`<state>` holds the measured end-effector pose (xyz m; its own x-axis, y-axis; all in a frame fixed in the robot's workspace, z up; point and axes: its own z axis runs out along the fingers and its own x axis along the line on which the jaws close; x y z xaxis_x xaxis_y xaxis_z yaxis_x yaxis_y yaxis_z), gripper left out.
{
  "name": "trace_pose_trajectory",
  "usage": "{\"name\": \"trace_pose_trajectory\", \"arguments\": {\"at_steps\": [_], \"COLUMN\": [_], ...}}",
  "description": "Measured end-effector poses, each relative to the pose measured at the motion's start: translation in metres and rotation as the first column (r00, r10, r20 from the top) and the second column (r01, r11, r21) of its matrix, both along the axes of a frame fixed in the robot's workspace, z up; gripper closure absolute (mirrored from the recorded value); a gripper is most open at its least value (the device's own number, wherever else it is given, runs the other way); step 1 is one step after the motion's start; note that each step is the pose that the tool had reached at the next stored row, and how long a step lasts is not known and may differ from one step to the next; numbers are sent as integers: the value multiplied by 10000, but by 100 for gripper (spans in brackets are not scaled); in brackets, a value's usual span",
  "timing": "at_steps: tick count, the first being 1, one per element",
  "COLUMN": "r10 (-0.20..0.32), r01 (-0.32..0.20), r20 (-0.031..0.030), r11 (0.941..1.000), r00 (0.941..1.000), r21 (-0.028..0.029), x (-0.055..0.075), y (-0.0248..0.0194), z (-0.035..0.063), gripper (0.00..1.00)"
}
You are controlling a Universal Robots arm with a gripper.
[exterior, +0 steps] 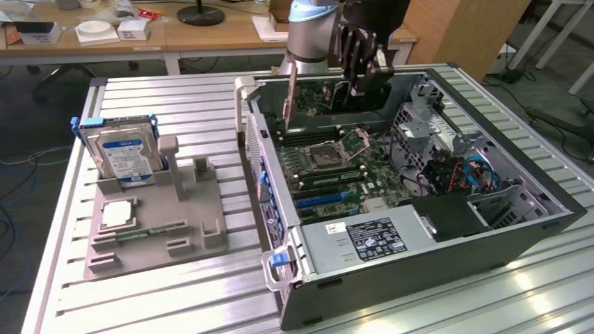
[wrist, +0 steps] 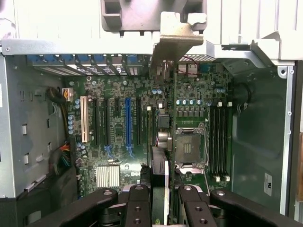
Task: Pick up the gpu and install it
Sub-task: 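Insert the gpu into the slot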
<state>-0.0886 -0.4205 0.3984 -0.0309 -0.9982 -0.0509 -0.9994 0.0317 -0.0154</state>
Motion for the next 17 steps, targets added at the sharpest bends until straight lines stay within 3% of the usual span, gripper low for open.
{"name": "trace_pose_trajectory", "arguments": {"at_steps": [17], "r10": [0], "r01": [0], "r20": [1], "r11": [10000], "r00": [10000], "r21": [1], "x": [0], "y": [0], "z": [-21], "gripper": [73]}}
